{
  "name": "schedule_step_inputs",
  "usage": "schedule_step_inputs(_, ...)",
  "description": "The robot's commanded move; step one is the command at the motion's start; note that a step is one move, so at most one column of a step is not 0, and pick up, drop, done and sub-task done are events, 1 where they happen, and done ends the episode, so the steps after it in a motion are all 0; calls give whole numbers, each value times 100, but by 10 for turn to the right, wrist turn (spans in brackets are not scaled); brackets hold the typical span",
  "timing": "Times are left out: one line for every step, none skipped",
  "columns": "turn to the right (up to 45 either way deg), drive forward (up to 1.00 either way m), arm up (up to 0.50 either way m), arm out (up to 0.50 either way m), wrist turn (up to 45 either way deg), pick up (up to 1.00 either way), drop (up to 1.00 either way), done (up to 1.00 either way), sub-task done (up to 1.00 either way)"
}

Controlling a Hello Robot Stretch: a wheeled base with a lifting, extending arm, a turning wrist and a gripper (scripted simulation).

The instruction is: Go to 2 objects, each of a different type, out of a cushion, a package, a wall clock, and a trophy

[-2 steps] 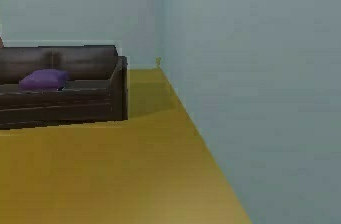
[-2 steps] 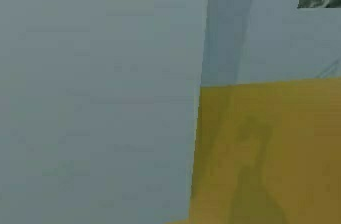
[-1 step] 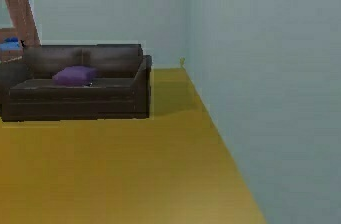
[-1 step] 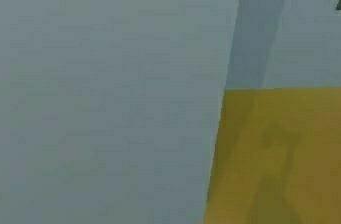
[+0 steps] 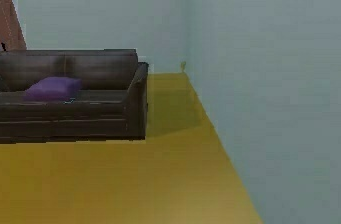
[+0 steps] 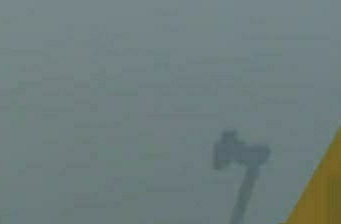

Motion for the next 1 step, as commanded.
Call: schedule_step_inputs(-450, 0, 0, 0, 0, 0, 0, 0, 0)
